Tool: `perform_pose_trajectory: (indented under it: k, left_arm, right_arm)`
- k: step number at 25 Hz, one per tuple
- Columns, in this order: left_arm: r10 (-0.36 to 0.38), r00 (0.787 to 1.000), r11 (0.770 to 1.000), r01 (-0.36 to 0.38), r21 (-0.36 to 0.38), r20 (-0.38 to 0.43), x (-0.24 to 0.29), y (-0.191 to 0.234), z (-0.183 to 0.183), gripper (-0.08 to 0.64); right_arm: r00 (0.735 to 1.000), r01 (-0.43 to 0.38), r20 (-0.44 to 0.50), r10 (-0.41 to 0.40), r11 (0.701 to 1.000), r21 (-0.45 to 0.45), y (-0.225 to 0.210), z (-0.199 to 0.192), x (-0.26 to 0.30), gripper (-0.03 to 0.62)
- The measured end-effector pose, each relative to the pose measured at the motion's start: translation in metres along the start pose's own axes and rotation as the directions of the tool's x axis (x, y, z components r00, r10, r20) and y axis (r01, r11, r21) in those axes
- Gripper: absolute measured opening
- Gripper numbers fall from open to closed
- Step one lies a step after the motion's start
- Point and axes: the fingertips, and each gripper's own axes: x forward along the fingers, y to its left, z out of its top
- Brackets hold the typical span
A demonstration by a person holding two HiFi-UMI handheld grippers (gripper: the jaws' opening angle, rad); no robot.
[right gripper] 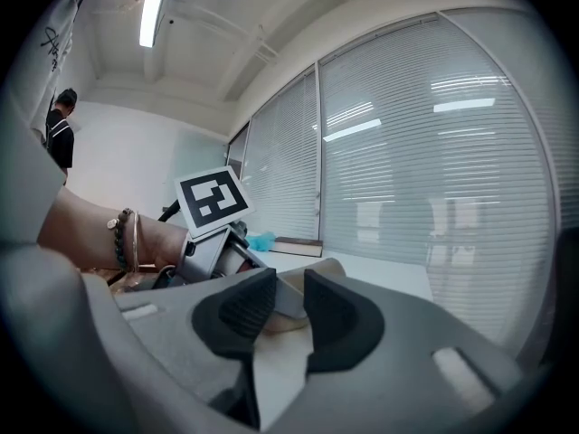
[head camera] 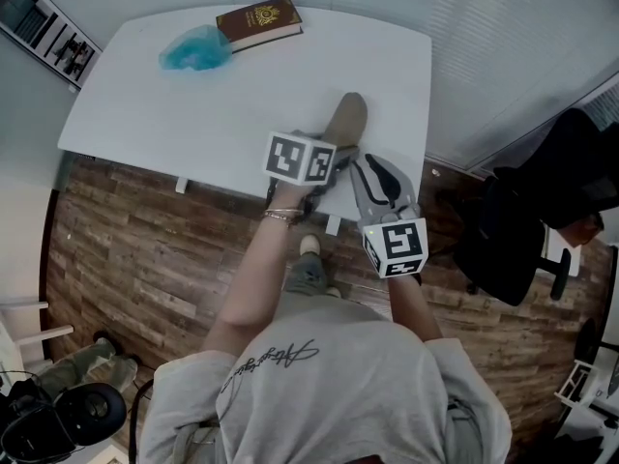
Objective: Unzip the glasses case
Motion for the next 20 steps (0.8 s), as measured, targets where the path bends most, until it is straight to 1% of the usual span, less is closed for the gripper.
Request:
perform_pose_trajectory:
  k: [4, 8, 10, 14, 16, 17, 19, 20]
  left_arm:
    - [-0.013, 0.999, 1.0, 0.014, -0.02, 0.031, -0.001, 0.002, 0.002, 0.279]
    - [0.035, 0.997, 0.999, -0.036, 0.014, 0.071, -0.004, 0.011, 0.004, 0.275]
    - [0.043, 0.994, 0.998, -0.046, 0.032, 0.102, -0.008, 0.015, 0.007, 0.273]
    - [0.023, 0.982, 0.999, -0.031, 0.04, 0.189, -0.024, 0.017, 0.015, 0.273]
    - [0.001, 0.974, 0.999, -0.013, 0.051, 0.224, -0.033, 0.016, 0.02, 0.272]
    - [-0.02, 0.971, 0.999, 0.008, 0.05, 0.238, -0.038, 0.015, 0.023, 0.272]
    - [-0.07, 0.96, 0.997, 0.065, 0.028, 0.271, -0.046, 0.013, 0.027, 0.272]
    - [-0.095, 0.951, 0.995, 0.095, 0.014, 0.294, -0.051, 0.011, 0.029, 0.272]
  right_arm:
    - [1.0, 0.002, -0.001, -0.002, 1.0, 0.001, -0.001, -0.001, 0.001, 0.097]
    - [1.0, -0.002, -0.001, 0.002, 1.0, 0.001, 0.0, -0.001, 0.003, 0.097]
    - [1.0, -0.004, 0.002, 0.004, 1.0, 0.0, -0.001, 0.0, 0.005, 0.097]
    - [1.0, -0.013, 0.005, 0.013, 1.0, -0.01, -0.003, 0.002, 0.008, 0.099]
    - [1.0, -0.021, 0.007, 0.021, 1.0, -0.017, -0.002, 0.003, 0.012, 0.104]
    - [1.0, -0.026, 0.011, 0.026, 0.999, -0.02, -0.003, 0.005, 0.014, 0.106]
    - [0.999, -0.038, 0.025, 0.039, 0.999, -0.027, -0.003, 0.009, 0.018, 0.107]
    - [0.998, -0.044, 0.032, 0.045, 0.999, -0.029, -0.003, 0.011, 0.019, 0.109]
